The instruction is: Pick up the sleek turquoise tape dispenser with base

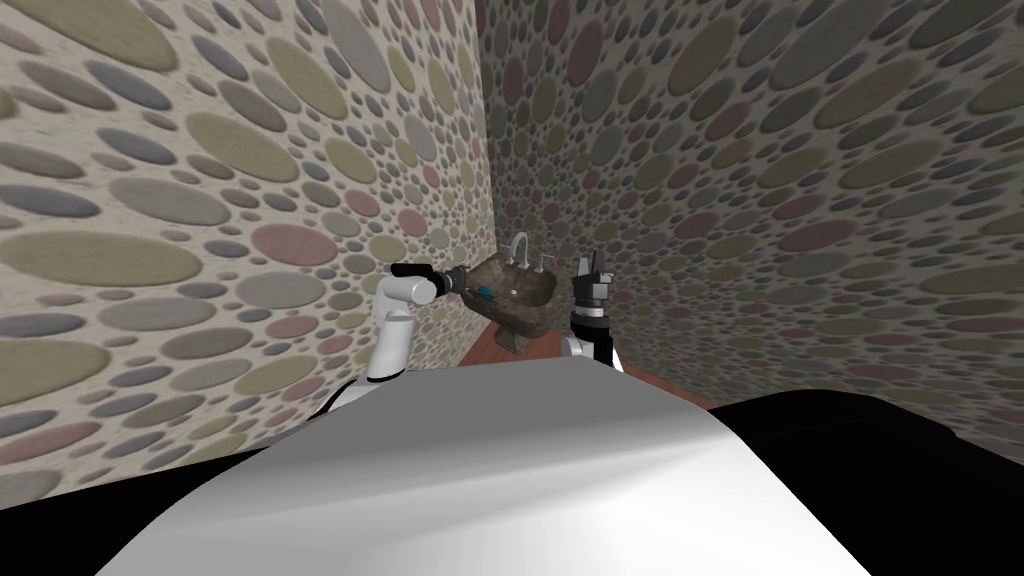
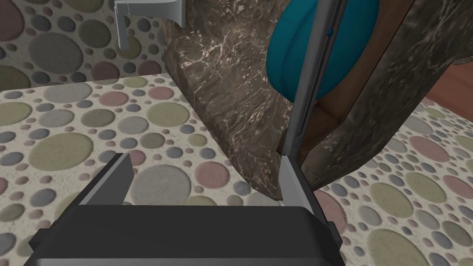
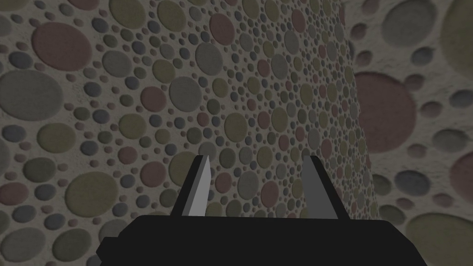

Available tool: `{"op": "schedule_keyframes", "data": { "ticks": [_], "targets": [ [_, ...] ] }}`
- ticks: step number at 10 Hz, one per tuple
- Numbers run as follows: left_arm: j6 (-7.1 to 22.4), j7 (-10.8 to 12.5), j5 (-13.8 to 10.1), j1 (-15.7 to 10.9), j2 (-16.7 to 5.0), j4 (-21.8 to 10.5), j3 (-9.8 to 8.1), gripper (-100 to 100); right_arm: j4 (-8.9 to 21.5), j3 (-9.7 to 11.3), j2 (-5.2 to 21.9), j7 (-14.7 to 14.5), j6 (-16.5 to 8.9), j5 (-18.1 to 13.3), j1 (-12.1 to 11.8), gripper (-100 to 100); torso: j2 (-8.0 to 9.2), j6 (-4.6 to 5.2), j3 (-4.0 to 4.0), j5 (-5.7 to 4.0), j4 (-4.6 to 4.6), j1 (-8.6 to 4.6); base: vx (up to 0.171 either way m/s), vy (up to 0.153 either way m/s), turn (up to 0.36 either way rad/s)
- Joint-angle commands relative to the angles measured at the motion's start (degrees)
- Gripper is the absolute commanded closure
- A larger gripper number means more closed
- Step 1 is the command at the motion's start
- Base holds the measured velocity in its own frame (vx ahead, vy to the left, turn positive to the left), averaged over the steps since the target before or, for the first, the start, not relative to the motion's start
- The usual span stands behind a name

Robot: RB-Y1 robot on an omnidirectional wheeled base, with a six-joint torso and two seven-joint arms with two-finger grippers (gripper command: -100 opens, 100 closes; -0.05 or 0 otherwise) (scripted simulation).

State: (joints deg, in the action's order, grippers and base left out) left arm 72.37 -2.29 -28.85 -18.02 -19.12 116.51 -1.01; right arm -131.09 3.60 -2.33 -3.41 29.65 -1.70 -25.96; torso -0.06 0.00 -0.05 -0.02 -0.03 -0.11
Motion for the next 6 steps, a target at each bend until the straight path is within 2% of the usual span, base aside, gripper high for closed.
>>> {"op": "schedule_keyframes", "data": {
  "ticks": [1, 2, 3, 6],
  "targets": [
    [1.63, 0.02, -0.06, -0.04, -0.07, 0.02, 0.03, -100, 0.0, 0.0, 0.0, 0.0, 0.0, 0.0, 0.0, 0, 0.0, 0.0, 0.0, 0.0, 0.0, 0.0, 0.006, -0.015, 0.003],
    [4.01, -0.21, -0.93, -1.29, -0.91, -1.28, -0.1, -100, 0.0, 0.0, 0.0, 0.0, 0.0, 0.0, 0.0, 0, 0.04, -0.01, 0.02, 0.01, 0.01, 0.06, 0.004, -0.031, -0.06],
    [5.22, -0.21, -0.93, -1.29, -0.91, -1.28, -0.1, -100, 0.0, 0.0, 0.0, 0.0, 0.0, 0.0, 0.0, 0, 0.05, 0.01, 0.03, 0.01, 0.01, 0.02, 0.012, -0.033, -0.03],
    [10.02, -0.68, -2.52, -3.5, -2.6, -3.79, -0.38, -100, 0.0, 0.0, 0.0, 0.0, 0.0, 0.0, 0.0, 0, -0.01, 0.0, 0.0, 0.0, 0.0, -0.02, 0.023, -0.046, -0.051]
  ]
}}
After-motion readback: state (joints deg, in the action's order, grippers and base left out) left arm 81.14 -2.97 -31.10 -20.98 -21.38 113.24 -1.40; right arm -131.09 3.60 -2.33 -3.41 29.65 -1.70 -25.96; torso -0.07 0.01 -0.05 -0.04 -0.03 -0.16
